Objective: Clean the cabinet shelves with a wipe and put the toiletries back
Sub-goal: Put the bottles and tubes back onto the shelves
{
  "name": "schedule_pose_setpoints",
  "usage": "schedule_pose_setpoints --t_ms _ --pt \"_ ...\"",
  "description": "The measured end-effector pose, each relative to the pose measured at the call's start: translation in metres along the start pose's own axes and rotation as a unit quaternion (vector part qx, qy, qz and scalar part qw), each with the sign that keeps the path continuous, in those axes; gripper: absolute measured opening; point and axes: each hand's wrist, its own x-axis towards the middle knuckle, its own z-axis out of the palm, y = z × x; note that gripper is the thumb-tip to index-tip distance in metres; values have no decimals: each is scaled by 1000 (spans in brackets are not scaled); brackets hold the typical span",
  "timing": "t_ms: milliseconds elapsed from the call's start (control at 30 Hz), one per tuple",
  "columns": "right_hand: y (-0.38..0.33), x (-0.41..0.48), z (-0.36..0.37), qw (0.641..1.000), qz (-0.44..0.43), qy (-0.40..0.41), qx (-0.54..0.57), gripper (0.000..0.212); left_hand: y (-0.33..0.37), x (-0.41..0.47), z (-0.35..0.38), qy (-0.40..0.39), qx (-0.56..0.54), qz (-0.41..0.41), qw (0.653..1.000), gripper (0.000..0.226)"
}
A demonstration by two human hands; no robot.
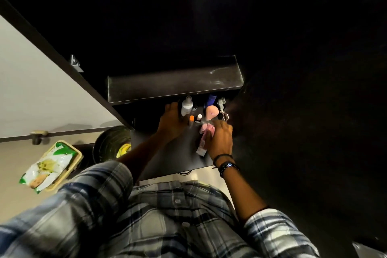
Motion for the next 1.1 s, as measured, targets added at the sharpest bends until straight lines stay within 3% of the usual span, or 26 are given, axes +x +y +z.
schedule_pose_setpoints --t_ms 100,167,433,533,667,767,933,1100 --pt "-6 13 -6 1000 -1 -6 10 38 12 18 1 7 58 13 998 39" --pt "-10 22 -11 1000 -6 0 29 44 20 24 1 13 93 32 995 38" --pt "-27 63 -17 999 -23 27 13 33 26 32 -4 -21 197 111 974 28" --pt "-34 80 -19 1000 -15 14 -7 35 19 22 -10 -16 181 138 974 24" --pt "-35 97 -15 996 -28 -37 -78 24 6 9 -22 11 146 148 978 54" --pt "-39 104 -15 992 -8 -64 -108 25 -6 -1 -28 29 140 137 980 59" --pt "-36 109 -21 987 -5 -79 -139 23 -23 -16 -39 78 138 149 976 48" --pt "-39 92 -32 999 -3 -10 -48 17 -20 -33 -47 126 102 181 970 37"
